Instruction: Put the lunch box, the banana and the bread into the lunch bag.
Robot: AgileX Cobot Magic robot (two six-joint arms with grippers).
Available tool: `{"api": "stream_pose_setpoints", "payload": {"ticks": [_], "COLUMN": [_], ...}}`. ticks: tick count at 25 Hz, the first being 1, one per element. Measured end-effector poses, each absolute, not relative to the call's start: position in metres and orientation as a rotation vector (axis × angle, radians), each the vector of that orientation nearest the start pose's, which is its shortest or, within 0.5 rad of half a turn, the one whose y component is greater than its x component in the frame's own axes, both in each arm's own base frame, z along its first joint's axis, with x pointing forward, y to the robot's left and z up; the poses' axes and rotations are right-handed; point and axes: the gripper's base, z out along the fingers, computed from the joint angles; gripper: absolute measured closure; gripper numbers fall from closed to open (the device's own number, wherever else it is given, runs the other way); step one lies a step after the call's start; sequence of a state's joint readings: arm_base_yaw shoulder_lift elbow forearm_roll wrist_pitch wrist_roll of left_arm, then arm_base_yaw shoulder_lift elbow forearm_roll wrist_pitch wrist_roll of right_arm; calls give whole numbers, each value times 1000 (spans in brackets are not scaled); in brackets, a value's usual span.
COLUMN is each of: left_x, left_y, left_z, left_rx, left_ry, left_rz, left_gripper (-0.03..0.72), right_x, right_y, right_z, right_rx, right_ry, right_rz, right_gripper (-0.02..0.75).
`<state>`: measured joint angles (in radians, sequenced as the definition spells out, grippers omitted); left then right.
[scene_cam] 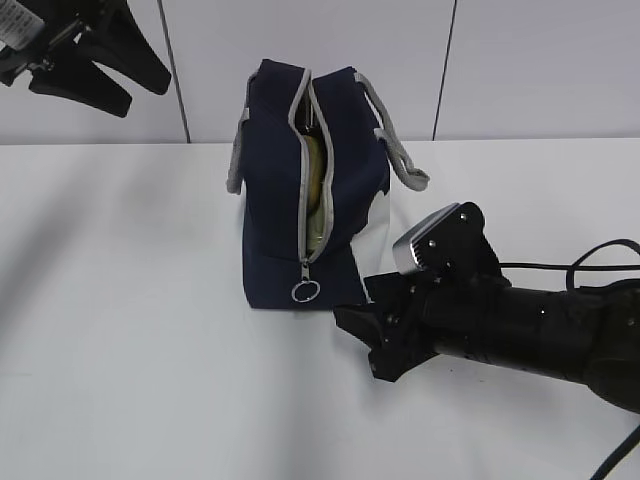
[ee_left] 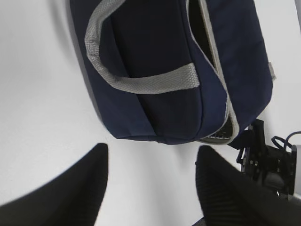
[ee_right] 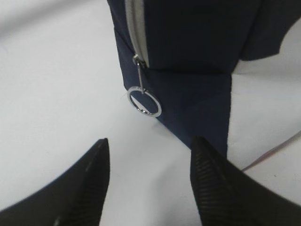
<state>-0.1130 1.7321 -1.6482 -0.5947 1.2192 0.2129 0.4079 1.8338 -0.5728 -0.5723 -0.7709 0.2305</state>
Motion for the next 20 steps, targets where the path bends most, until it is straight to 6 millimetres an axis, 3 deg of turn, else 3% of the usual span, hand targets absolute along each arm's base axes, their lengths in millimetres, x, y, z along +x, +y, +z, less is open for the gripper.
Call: {"api": "stream_pose_setpoints", "payload": {"ticks": [7,20], "left_x": [358,358], "left_y": [-89,-89], "left_z": [348,348], "left_rx": [289,289], "left_ry": [2643,2643], "left_rz": [-789,-789], "left_gripper": [274,274], "right_x": [278,305], "right_y": [159,173], "right_z": [112,97], "right_rx": [-956,-994], "right_ry": [1844,1789], "right_rz": [583,618], "right_gripper": [333,333]}}
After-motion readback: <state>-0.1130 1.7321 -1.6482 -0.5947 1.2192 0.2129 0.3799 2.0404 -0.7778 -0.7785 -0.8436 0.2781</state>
